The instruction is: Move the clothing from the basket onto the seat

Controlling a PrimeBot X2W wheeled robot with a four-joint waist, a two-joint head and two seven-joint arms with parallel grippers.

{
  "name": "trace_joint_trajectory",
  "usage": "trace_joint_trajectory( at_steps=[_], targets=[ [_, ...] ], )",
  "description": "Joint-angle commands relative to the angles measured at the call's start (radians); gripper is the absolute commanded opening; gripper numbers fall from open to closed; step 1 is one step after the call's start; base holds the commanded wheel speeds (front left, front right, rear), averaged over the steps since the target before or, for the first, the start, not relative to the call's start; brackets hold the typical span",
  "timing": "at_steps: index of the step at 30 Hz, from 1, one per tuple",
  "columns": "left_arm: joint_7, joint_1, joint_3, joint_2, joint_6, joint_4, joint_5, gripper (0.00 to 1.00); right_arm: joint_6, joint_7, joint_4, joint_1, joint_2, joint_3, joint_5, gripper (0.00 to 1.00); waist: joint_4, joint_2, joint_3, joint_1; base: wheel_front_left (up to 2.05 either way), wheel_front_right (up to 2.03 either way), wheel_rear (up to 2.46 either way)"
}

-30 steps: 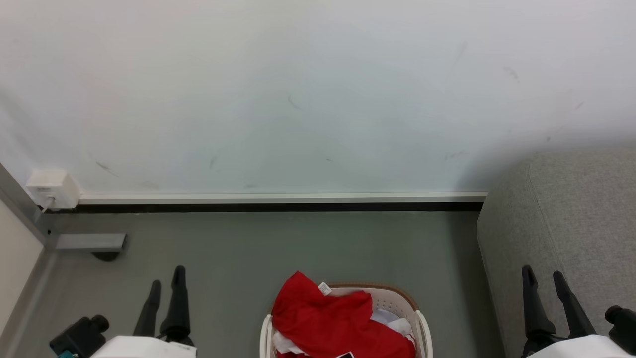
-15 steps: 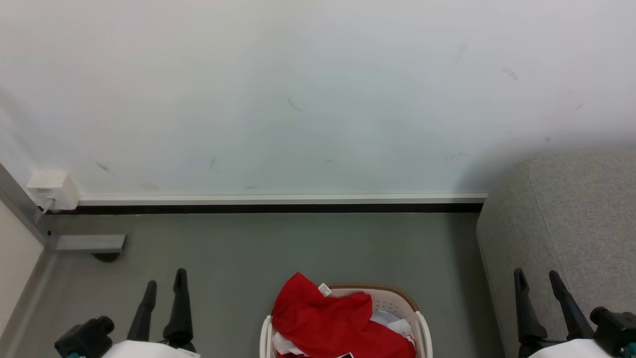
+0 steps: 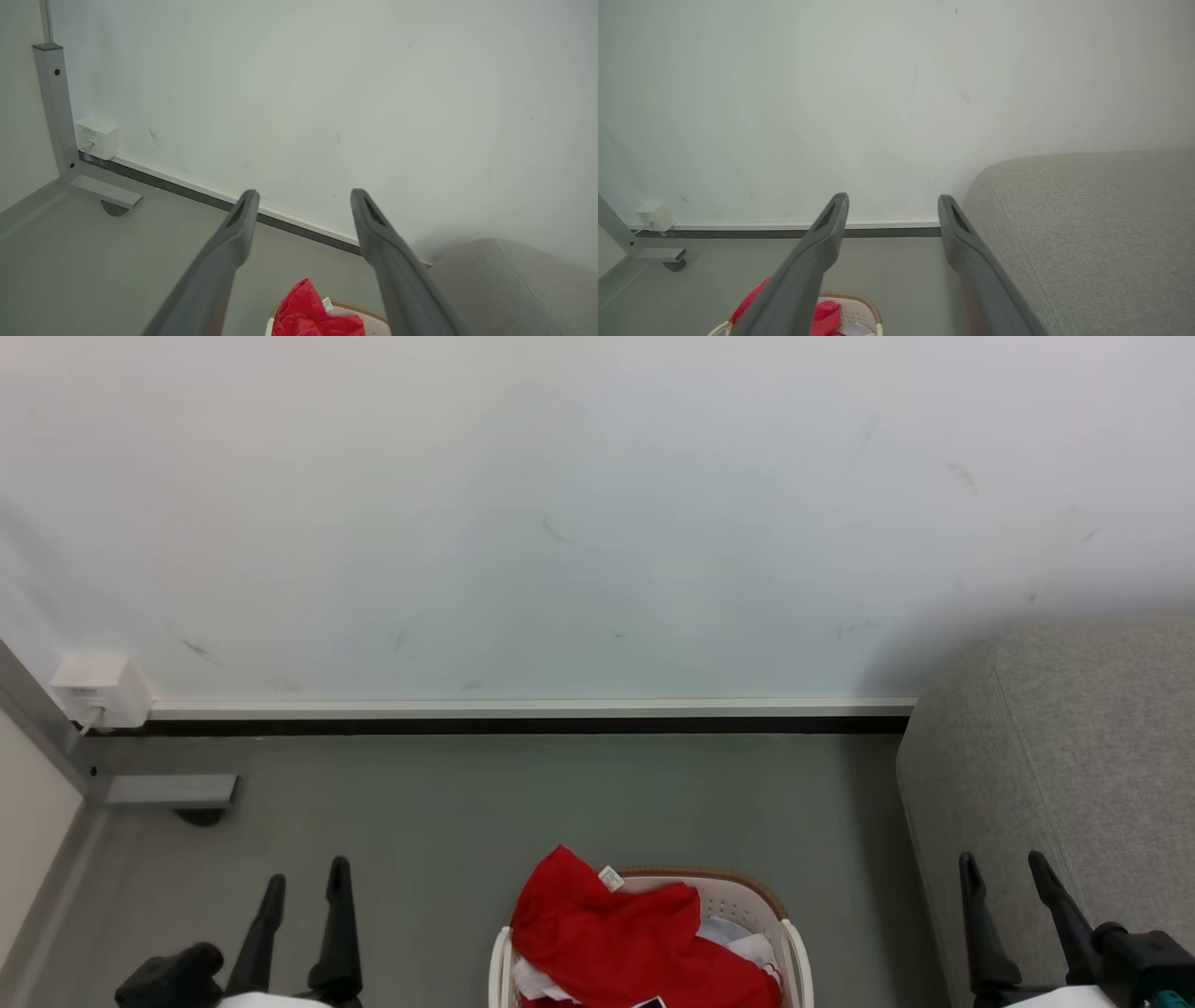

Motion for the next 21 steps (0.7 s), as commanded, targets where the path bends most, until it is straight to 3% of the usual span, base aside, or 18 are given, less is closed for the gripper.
trace_joint_trajectory(
  at_steps=[1, 21],
  targets=[
    [-0.009, 0.002, 0.006, 0.009, -0.004, -0.003, 0.032, 1.00, -0.001, -0.010, 0.004, 0.010, -0.001, -0.003, -0.021, 1.00, -0.001, 0.0000, 0.000, 0.0000, 0.00, 0.00, 0.00],
    [-0.051, 0.020, 0.017, 0.010, 0.000, 0.002, 0.206, 1.00, -0.002, -0.050, 0.038, 0.012, -0.002, 0.005, -0.144, 1.00, -0.016, 0.0000, 0.003, 0.0000, 0.00, 0.00, 0.00]
  ],
)
